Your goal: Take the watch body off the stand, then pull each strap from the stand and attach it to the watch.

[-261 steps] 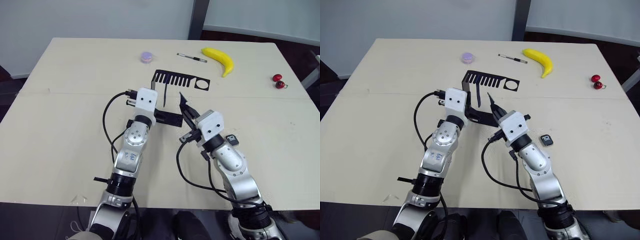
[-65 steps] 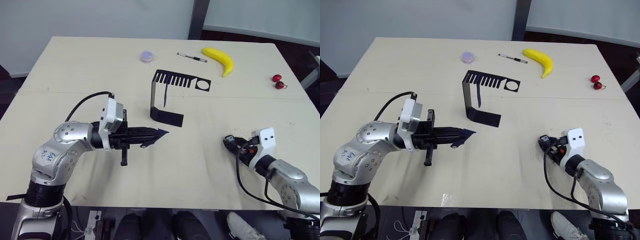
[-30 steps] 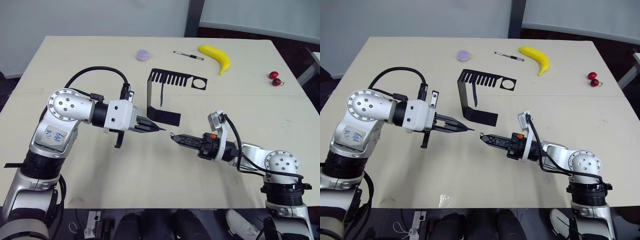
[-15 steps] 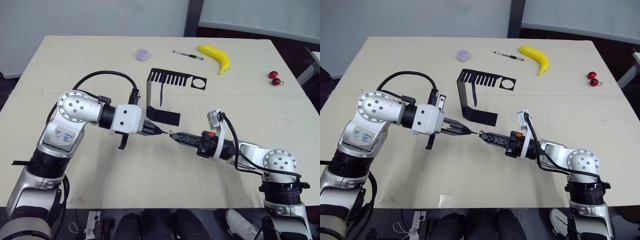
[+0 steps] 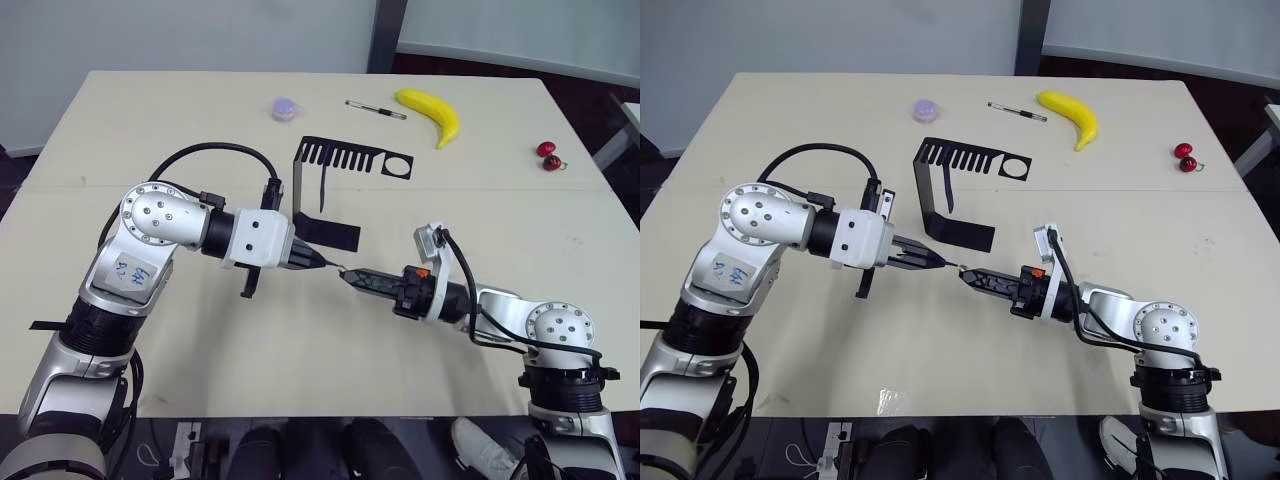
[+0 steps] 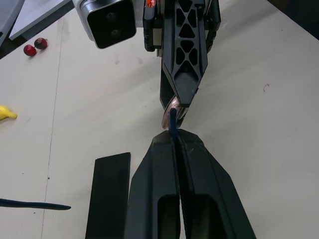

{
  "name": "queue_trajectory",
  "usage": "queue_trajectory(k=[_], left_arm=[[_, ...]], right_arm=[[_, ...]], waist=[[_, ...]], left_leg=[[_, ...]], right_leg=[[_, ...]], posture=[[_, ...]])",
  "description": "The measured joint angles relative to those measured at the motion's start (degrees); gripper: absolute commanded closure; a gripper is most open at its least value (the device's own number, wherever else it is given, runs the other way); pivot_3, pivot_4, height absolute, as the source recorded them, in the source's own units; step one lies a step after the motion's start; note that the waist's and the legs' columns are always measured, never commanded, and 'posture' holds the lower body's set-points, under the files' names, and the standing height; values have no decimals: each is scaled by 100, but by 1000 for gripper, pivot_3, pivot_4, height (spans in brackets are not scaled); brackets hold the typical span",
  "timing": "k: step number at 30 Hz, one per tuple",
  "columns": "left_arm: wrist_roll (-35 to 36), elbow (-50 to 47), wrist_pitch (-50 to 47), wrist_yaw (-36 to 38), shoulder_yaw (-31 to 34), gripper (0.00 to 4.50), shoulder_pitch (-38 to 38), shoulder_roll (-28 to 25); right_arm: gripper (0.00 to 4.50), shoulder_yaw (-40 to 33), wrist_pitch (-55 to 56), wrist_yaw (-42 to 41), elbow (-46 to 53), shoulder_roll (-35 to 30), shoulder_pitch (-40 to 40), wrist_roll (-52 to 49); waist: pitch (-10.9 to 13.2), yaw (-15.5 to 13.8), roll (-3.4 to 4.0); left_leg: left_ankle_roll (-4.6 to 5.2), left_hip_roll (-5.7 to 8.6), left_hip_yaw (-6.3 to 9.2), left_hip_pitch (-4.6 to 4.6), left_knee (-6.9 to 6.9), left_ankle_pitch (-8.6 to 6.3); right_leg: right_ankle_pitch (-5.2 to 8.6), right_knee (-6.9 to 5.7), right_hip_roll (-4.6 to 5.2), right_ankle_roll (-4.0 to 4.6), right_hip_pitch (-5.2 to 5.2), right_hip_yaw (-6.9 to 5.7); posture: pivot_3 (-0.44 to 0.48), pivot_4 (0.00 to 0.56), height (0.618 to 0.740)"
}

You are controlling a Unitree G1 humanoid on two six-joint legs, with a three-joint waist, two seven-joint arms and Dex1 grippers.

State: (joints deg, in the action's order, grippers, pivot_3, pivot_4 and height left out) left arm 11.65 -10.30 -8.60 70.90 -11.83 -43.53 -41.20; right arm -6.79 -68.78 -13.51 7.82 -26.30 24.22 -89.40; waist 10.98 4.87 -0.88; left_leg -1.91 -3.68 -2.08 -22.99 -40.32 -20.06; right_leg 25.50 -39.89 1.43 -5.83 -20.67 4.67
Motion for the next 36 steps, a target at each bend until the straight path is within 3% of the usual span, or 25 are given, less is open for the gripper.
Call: queue_trajectory(k=[36], left_arm=[[-125,-1,-7,12,-157,4500,110,135]], right_arm=[[2911,-3,11,-5,0,2,-13,103]], waist=[[0,-3,0]], left_leg=[[0,0,9,-11,-19,0]], right_leg=[[0,-9,1,0,-2,-18]], posture=[[0,150,740]])
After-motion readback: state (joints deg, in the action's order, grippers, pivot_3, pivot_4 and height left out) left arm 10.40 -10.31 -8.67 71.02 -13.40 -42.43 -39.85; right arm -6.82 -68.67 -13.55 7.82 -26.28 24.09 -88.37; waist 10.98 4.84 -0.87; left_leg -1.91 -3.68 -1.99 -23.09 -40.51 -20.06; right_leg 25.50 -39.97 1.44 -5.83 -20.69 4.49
